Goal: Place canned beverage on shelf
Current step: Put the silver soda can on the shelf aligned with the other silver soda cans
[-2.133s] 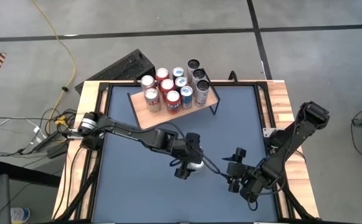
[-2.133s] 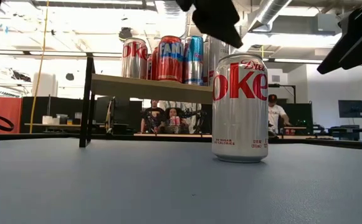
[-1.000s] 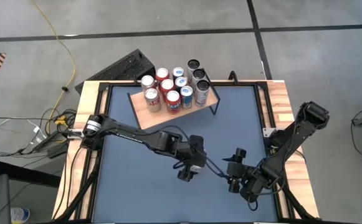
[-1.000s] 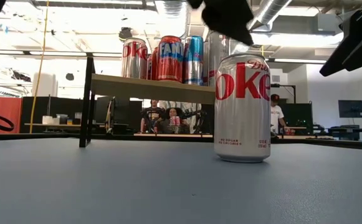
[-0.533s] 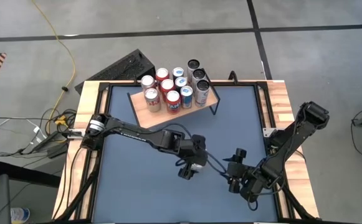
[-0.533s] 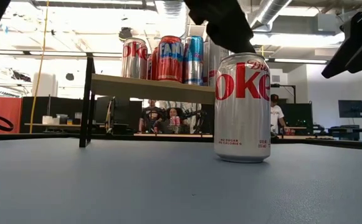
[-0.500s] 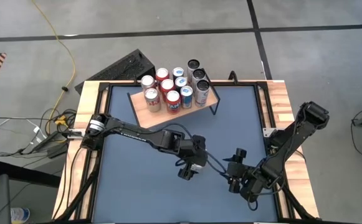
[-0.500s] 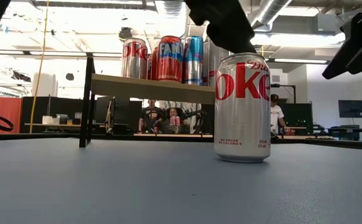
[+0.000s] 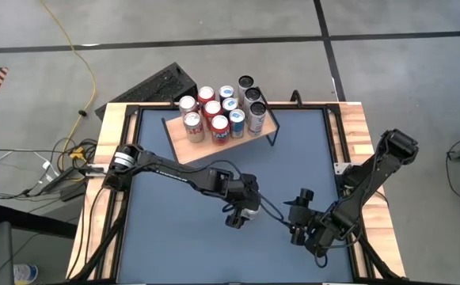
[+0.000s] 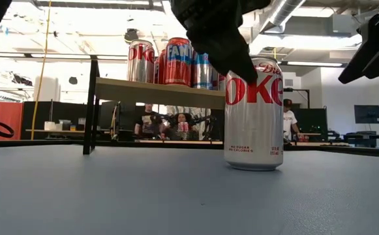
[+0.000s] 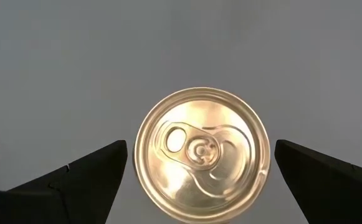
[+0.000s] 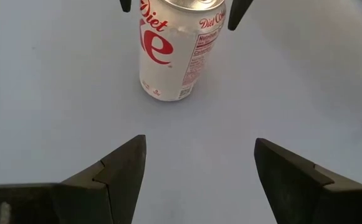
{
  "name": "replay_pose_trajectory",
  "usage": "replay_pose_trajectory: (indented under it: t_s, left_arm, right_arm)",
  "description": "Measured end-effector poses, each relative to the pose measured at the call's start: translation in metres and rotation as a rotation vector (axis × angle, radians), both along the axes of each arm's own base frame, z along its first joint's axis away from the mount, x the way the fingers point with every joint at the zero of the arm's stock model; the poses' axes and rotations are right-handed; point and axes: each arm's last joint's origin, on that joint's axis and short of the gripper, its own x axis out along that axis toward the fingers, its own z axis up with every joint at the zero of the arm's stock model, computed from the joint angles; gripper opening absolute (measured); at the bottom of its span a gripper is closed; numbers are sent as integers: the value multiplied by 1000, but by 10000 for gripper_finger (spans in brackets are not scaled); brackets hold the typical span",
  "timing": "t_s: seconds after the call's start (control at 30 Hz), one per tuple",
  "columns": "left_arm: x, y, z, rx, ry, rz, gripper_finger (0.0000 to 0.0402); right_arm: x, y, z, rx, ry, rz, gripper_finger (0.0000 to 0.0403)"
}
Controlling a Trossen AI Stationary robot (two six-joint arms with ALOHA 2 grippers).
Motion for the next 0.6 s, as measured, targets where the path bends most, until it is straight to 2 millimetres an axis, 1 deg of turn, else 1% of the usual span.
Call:
replay_pose_trajectory:
  t_s: [0.13, 0.23, 0.43, 0.6]
  left_arm:
    - [1, 0, 1, -1, -21, -5, 383]
    - [2, 0, 2, -27, -23, -14, 358]
    - [0, 2, -5, -38, 5, 10, 306]
    - [-1, -2, -4, -41, 0, 45, 296]
  right_arm:
    - [0, 0, 0, 0, 0, 0, 292]
    - [0, 0, 0, 0, 0, 0, 292]
    - [0, 0, 0, 8, -4, -6, 292]
    - [0, 0, 0, 8, -4, -6, 292]
